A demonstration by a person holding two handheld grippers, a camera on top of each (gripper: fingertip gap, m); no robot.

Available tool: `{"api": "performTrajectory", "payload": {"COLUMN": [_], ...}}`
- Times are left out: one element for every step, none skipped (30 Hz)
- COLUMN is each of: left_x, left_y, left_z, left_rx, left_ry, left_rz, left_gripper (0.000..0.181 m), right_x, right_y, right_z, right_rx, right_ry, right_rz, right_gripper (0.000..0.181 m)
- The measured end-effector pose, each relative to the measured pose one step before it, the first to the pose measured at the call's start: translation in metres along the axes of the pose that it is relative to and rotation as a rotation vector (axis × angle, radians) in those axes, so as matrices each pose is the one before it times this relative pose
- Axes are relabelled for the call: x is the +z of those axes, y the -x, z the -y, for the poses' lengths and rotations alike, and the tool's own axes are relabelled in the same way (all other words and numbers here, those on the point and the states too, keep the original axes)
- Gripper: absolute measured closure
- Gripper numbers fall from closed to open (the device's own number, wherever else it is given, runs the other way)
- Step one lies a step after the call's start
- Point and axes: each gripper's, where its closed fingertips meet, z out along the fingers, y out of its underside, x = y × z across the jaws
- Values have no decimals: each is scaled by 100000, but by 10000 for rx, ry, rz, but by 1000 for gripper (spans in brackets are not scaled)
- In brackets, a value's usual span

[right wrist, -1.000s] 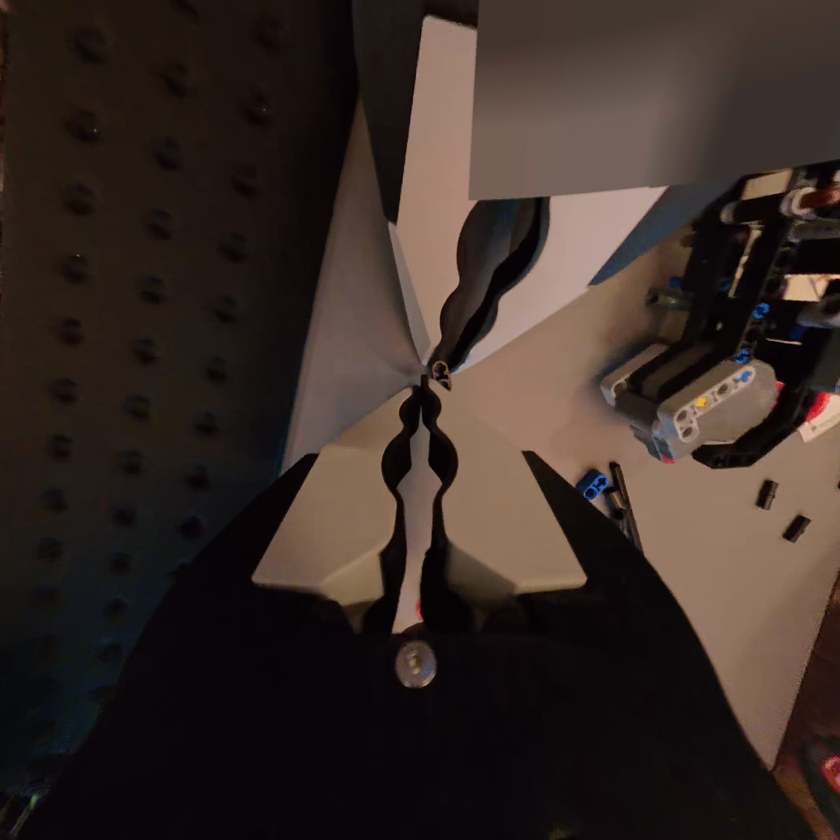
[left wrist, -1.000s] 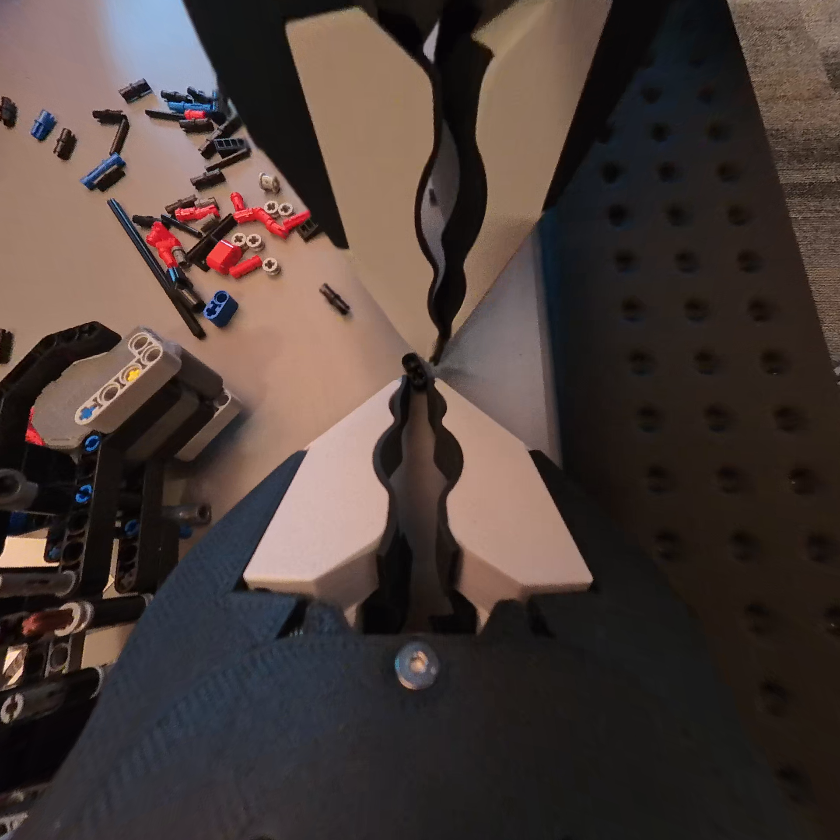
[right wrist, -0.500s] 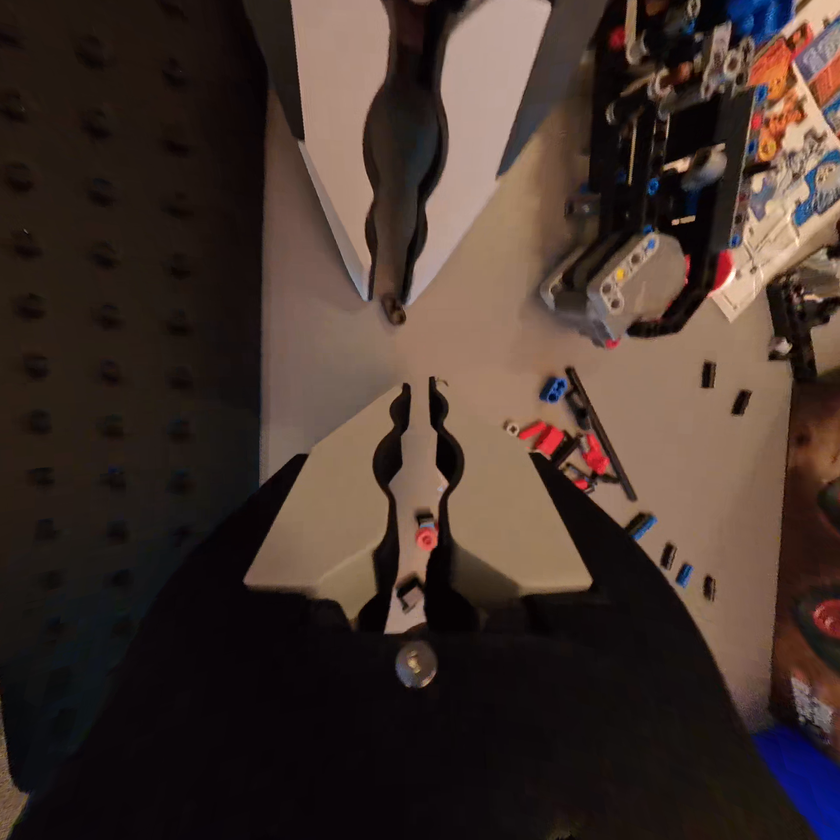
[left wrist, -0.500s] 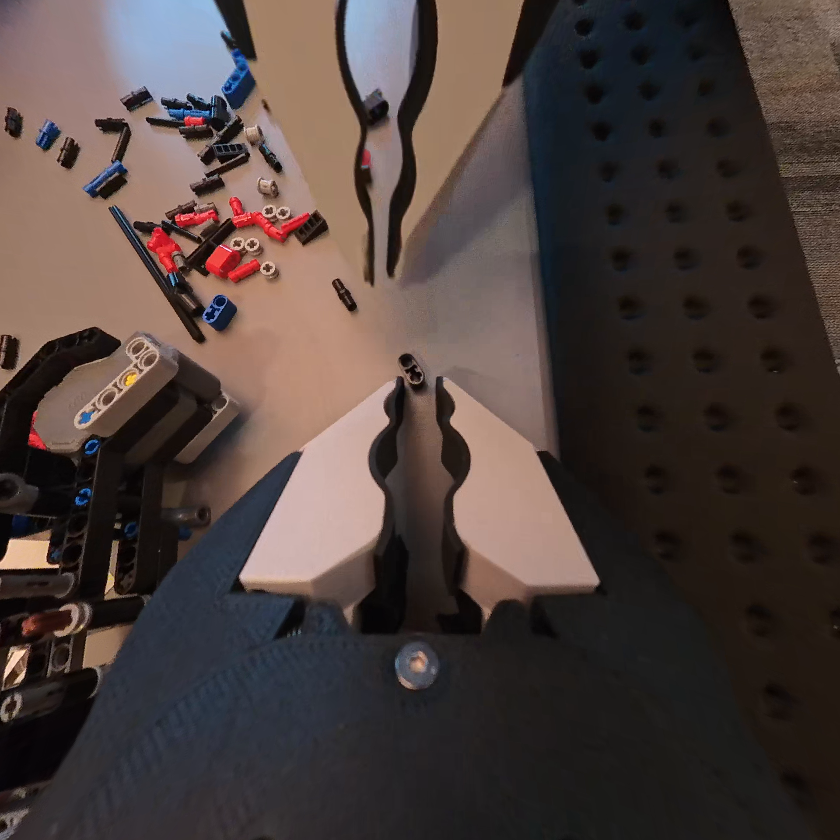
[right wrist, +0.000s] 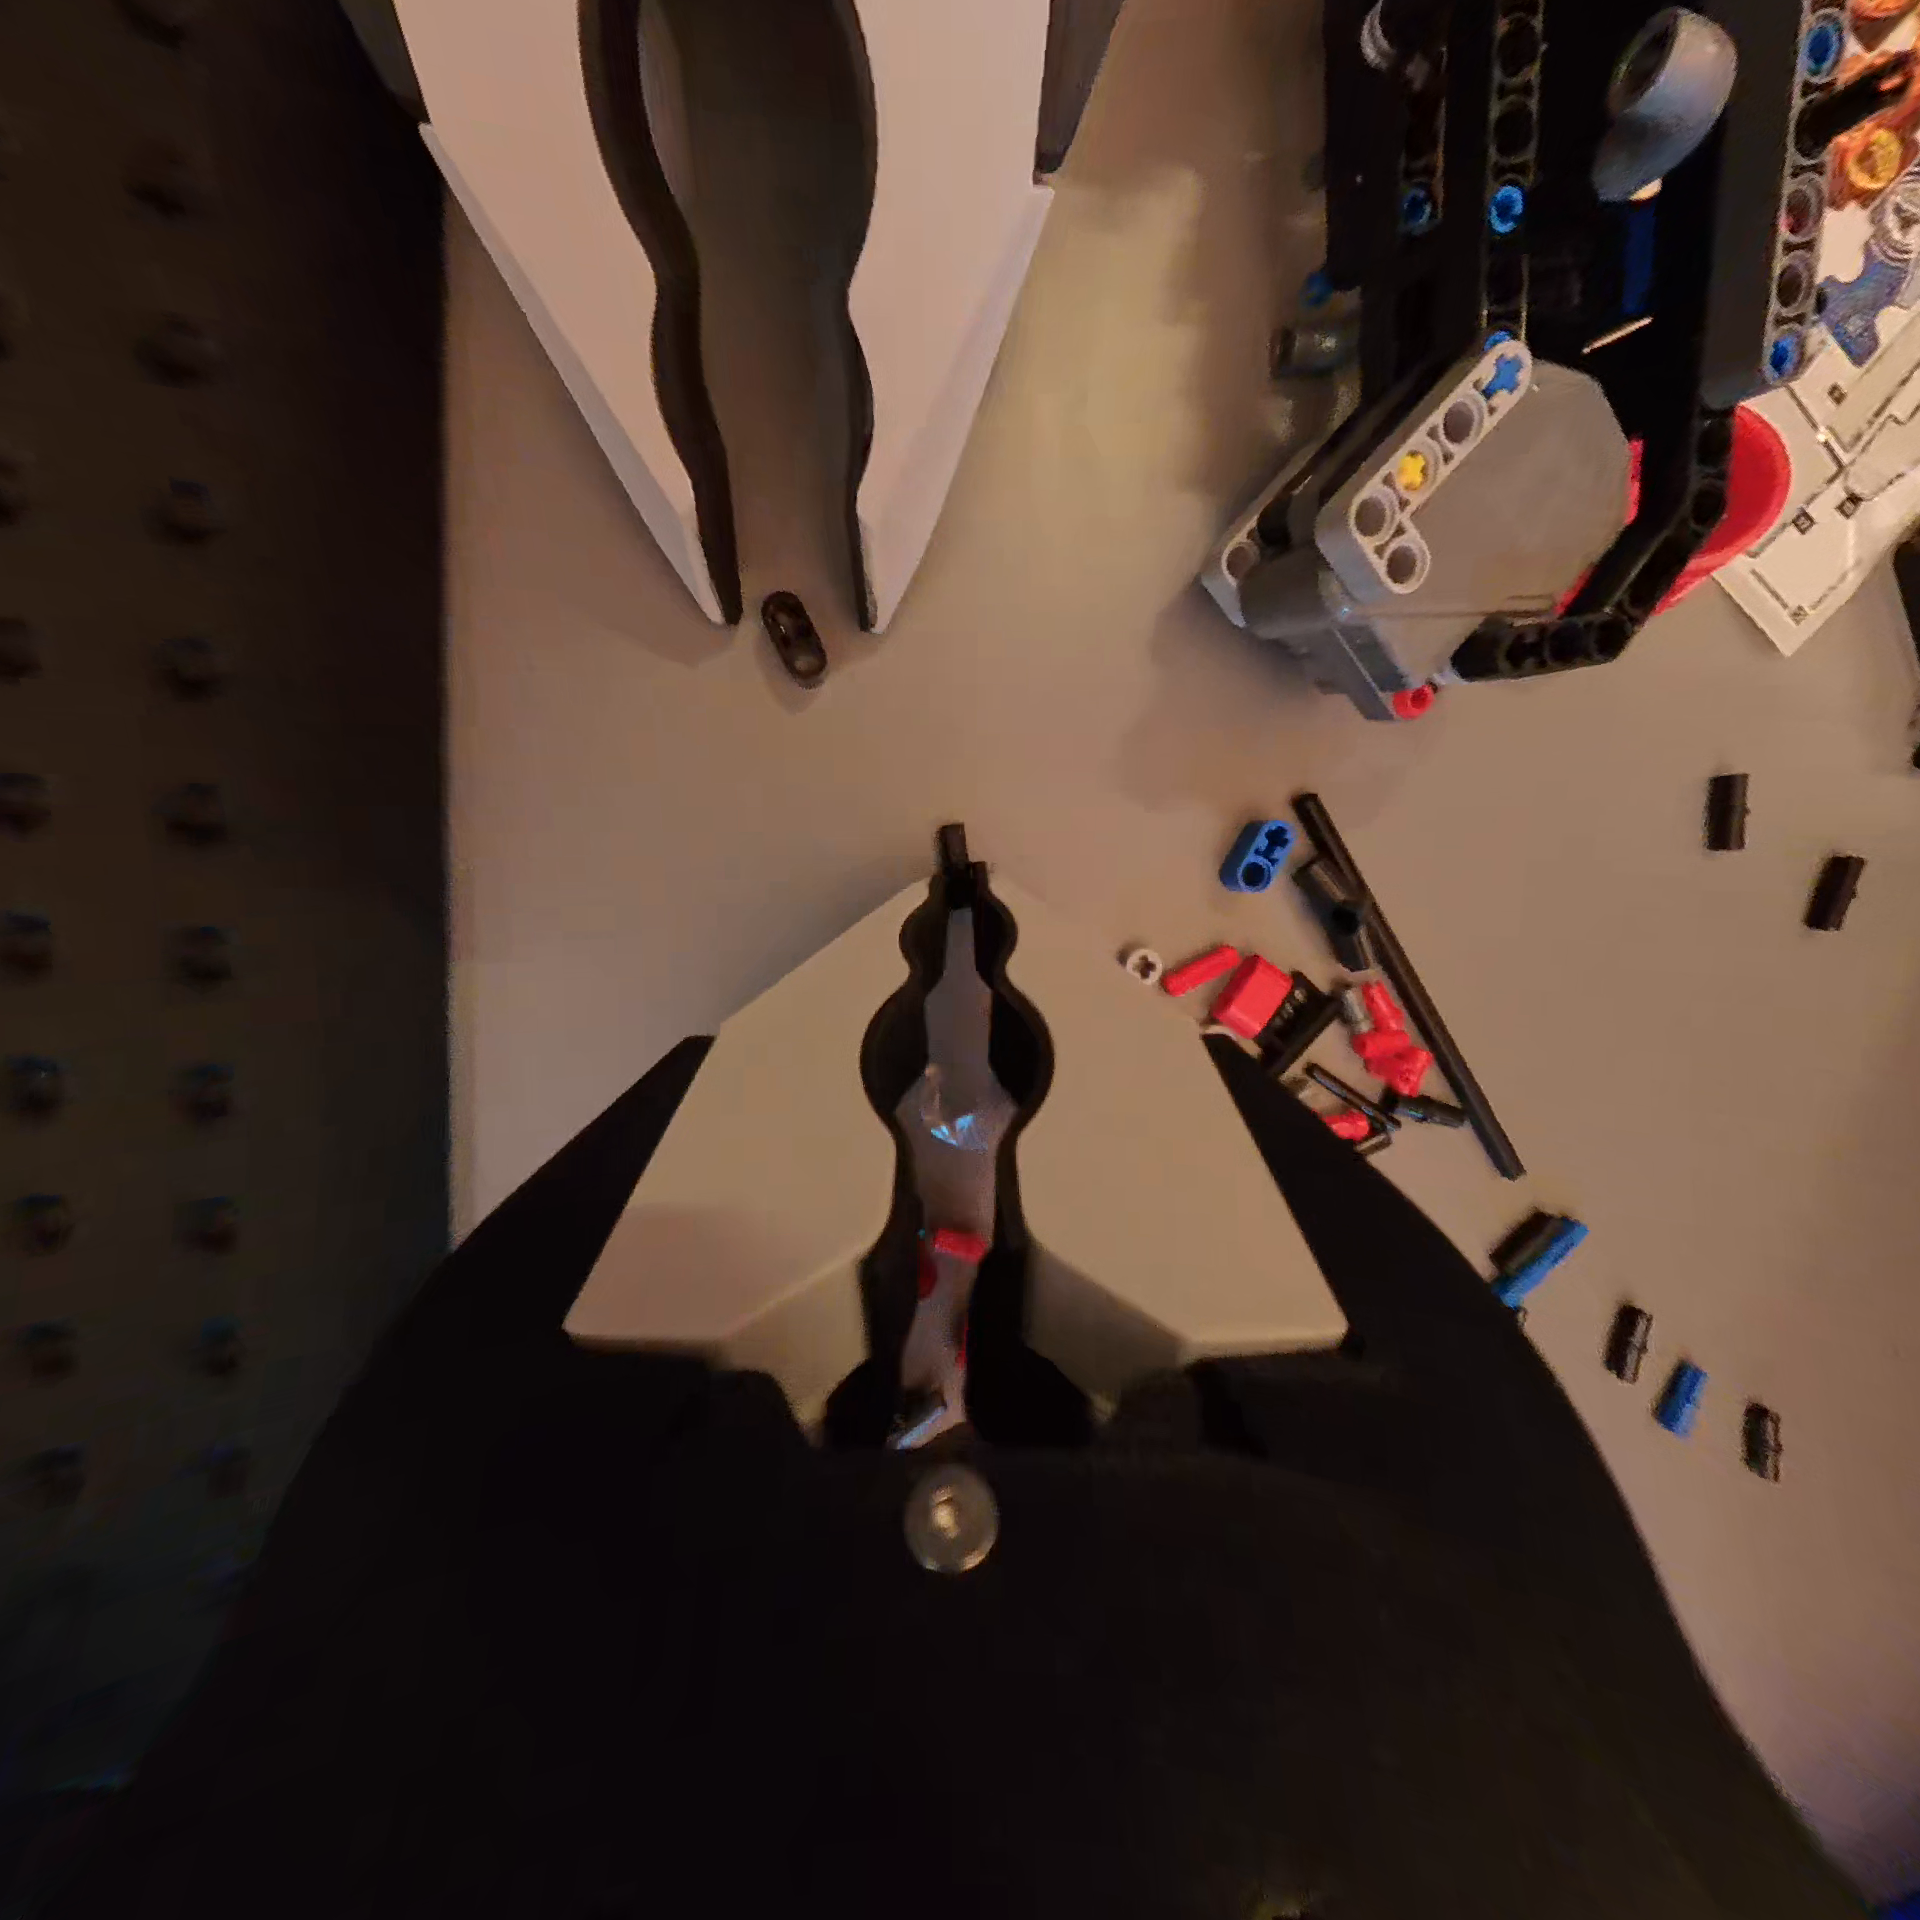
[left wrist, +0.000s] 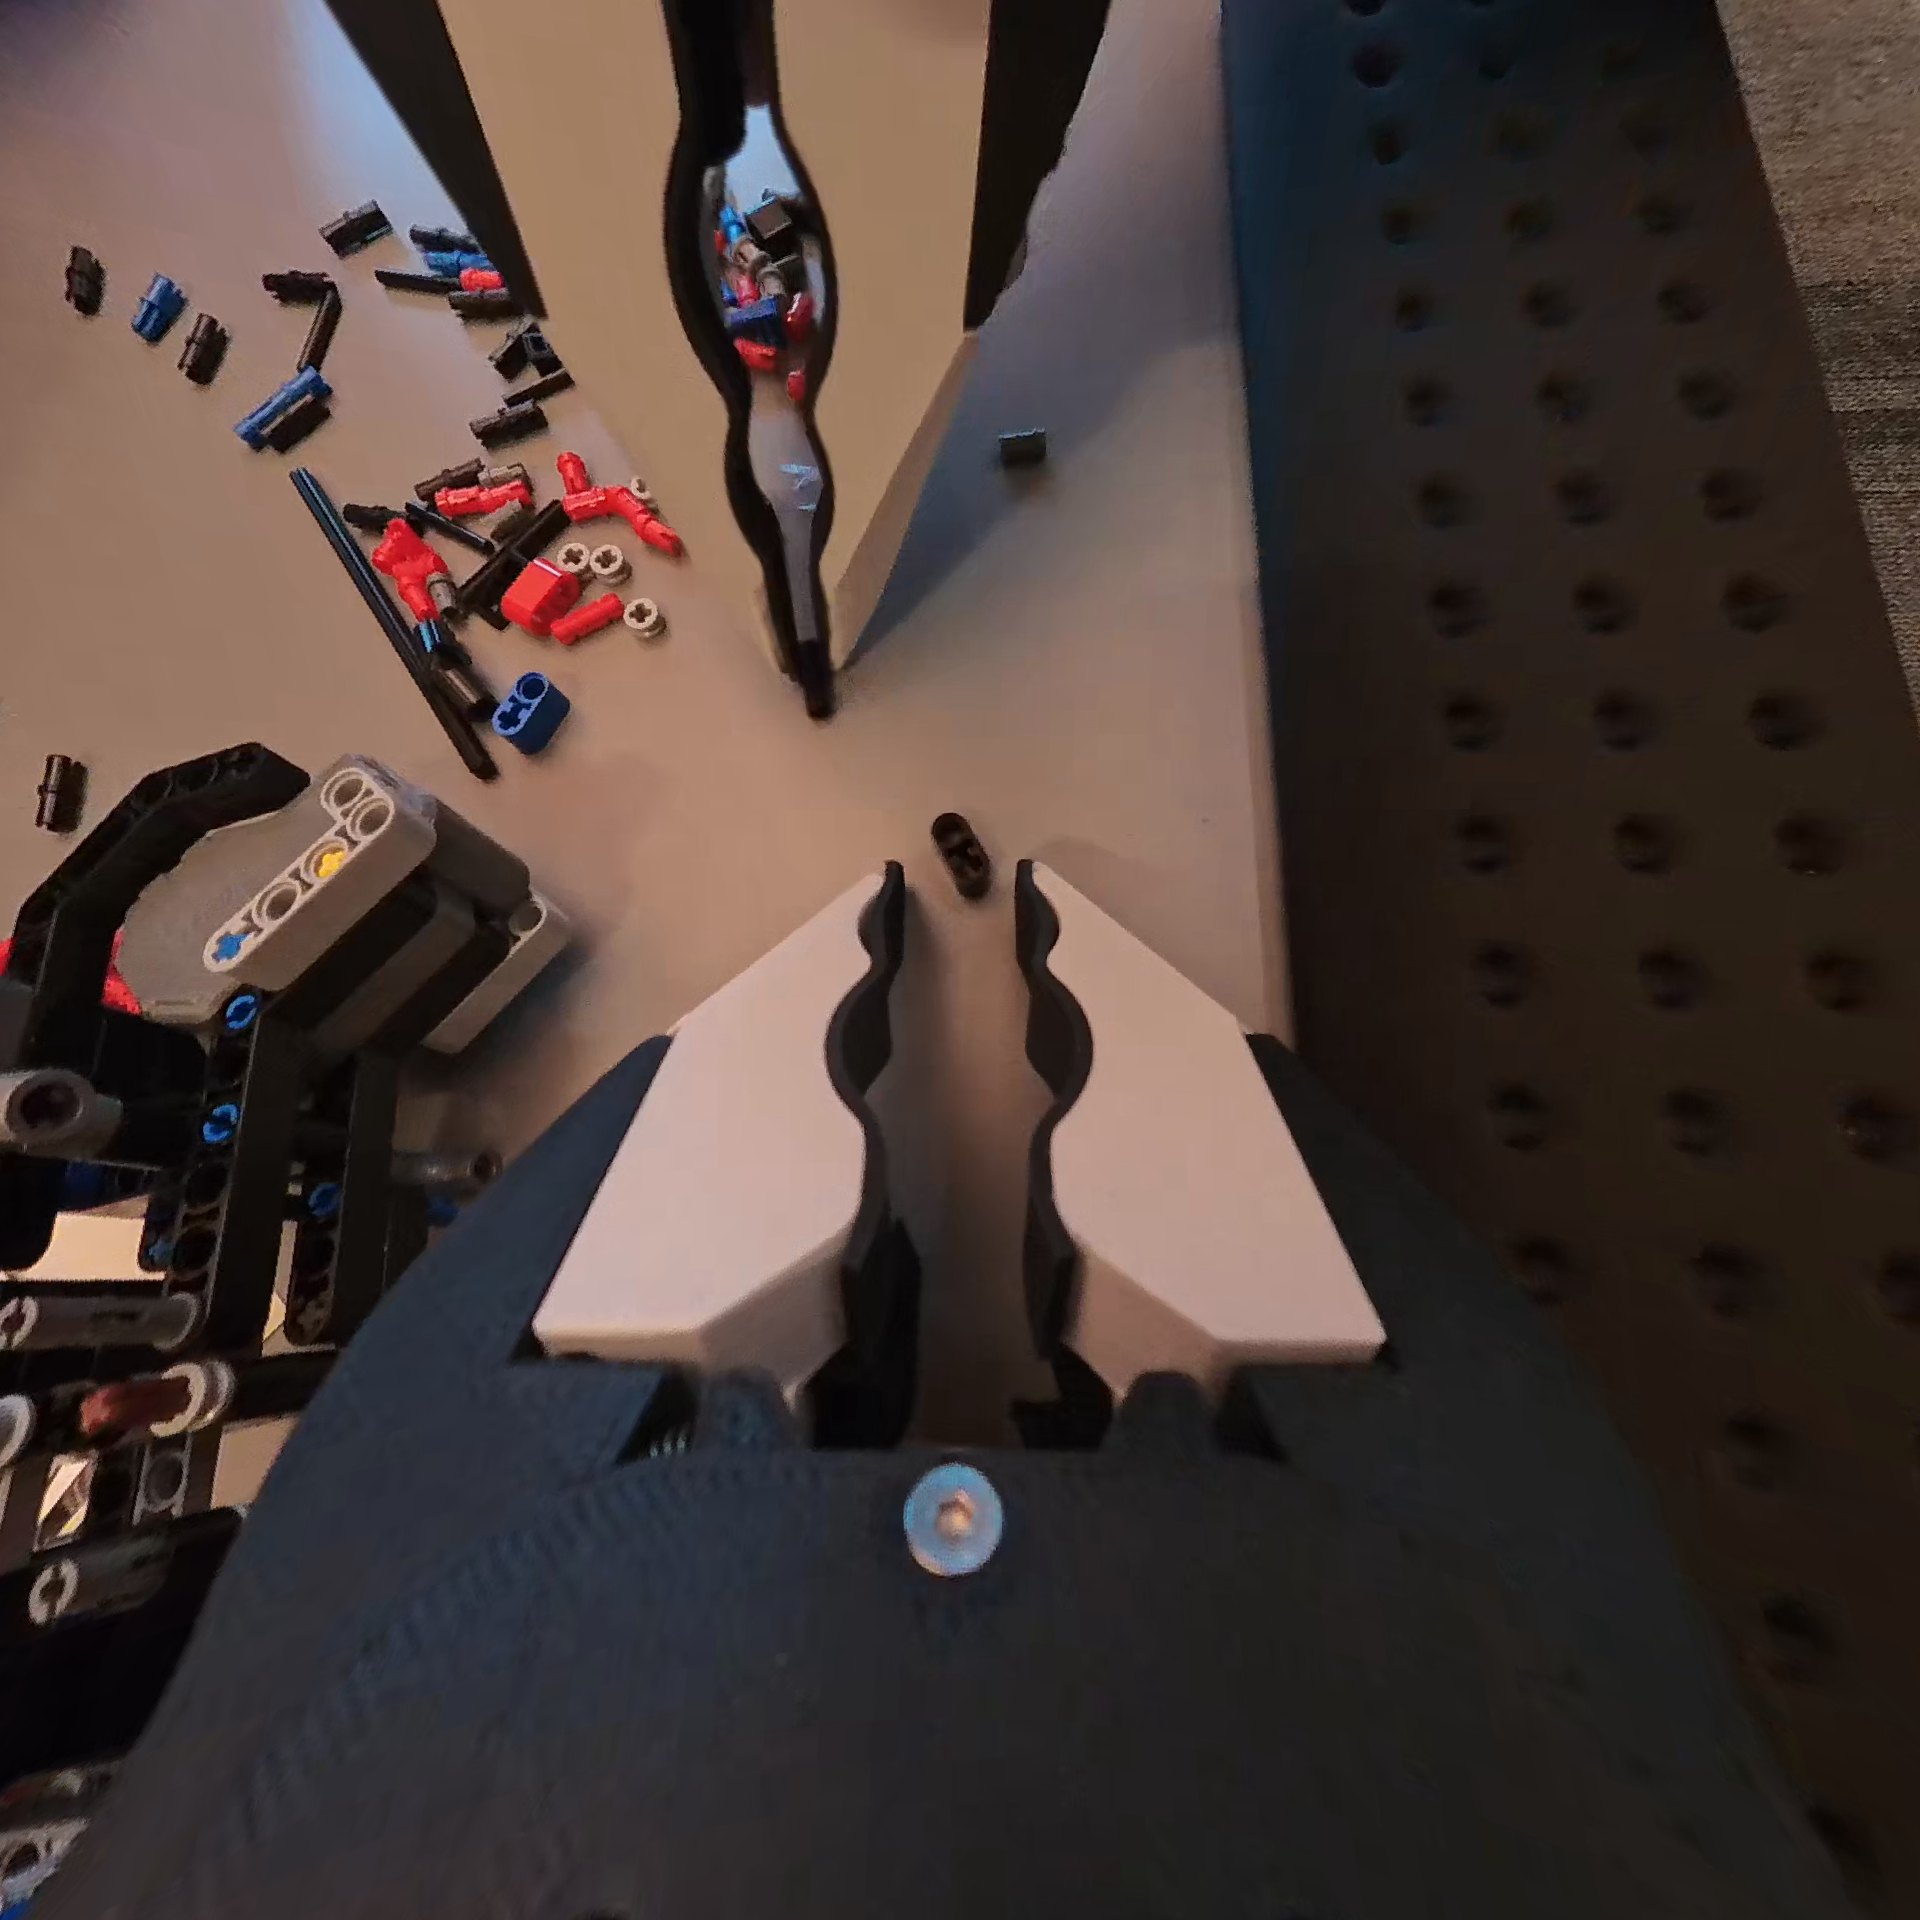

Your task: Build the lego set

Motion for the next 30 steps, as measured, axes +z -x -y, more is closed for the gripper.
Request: {"api": "performTrajectory", "payload": {"left_x": [-9, 3, -7, -49, -45, -50, -81, -80, -135, -228, -203, -140, -90, -89, -125, -117, -87, -22, 55, 13, -70, -78, -110, -140, -202, -225, -186, -163, -191, -169], "left_y": [31, 13, 46, 44, 78, 137, 230, 224, 287, 460, 365, 302, 147, 100, 59, 71, 119, 7, -124, -76, 31, 124, 179, 261, 363, 366, 324, 298, 242, 235], "left_z": [10, 9, 46, 108, 123, 176, 274, 280, 420, 491, 415, 263, 184, 159, 263, 240, 164, 29, -66, -10, 68, 77, 116, 186, 303, 340, 283, 283, 322, 277], "left_rx": [5, 10, 5, 11, 10, 29, 116, 323, 477, 486, 542, 573, 513, 422, 332, 187, 115, 149, 108, 93, 69, 14, -31, -101, -187, -197, -106, -19, 48, 59], "left_ry": [-5, -5, -32, -73, -87, -117, -163, -139, -172, -163, -86, -14, -9, -3, -82, -87, -63, 13, 48, 10, -37, -44, -83, -130, -211, -224, -195, -173, -170, -135], "left_rz": [25, 15, 35, 45, 64, 126, 225, 307, 420, 546, 489, 452, 346, 270, 191, 138, 126, 45, -14, 7, 27, 59, 83, 96, 119, 97, 122, 155, 156, 170], "left_gripper": [161, 161, 161, 160, 160, 158, 157, 157, 157, 158, 160, 162, 164, 166, 168, 170, 171, 173, 177, 178, 178, 178, 178, 179, 178, 179, 178, 178, 178, 179], "right_x": [53, 15, -20, -66, -120, -150, -162, -194, -190, -139, -111, -101, -109, -135, -143, -103, -68, -84, -56, -58, -73, -132, -191, -264, -289, -286, -251, -196, -191, -165], "right_y": [0, 31, 143, 92, 64, 133, 207, 199, 203, 325, 292, 87, 57, 128, 166, 108, 11, 20, 57, 55, 21, -1, 8, 31, 46, 54, 67, 108, 106, 68], "right_z": [111, 47, 62, 227, 330, 278, 369, 617, 597, 421, 356, 288, 232, 322, 393, 271, 155, 129, 74, 88, 124, 177, 260, 432, 478, 391, 420, 385, 379, 308], "right_rx": [31, 49, 59, 98, 136, 137, 138, 206, 290, 235, 126, 197, 242, 141, 141, 120, 35, 24, 78, 80, 72, 77, 81, 70, 92, 100, 121, 148, 126, 85], "right_ry": [-82, -30, -43, -172, -229, -165, -183, -297, -274, -165, -140, -97, -79, -165, -209, -128, -50, -40, -24, -65, -123, -183, -258, -387, -437, -375, -374, -341, -328, -296], "right_rz": [102, 90, 121, 58, 23, 26, 37, 47, 84, 168, 126, 43, 65, 107, 136, 98, 4, 7, 57, 71, 46, 26, 18, 16, 24, 25, 38, 75, 72, 40], "right_gripper": [179, 179, 179, 179, 179, 179, 179, 179, 179, 179, 179, 179, 179, 179, 179, 179, 179, 179, 179, 179, 179, 179, 179, 179, 178, 178, 177, 177, 177, 177]}}
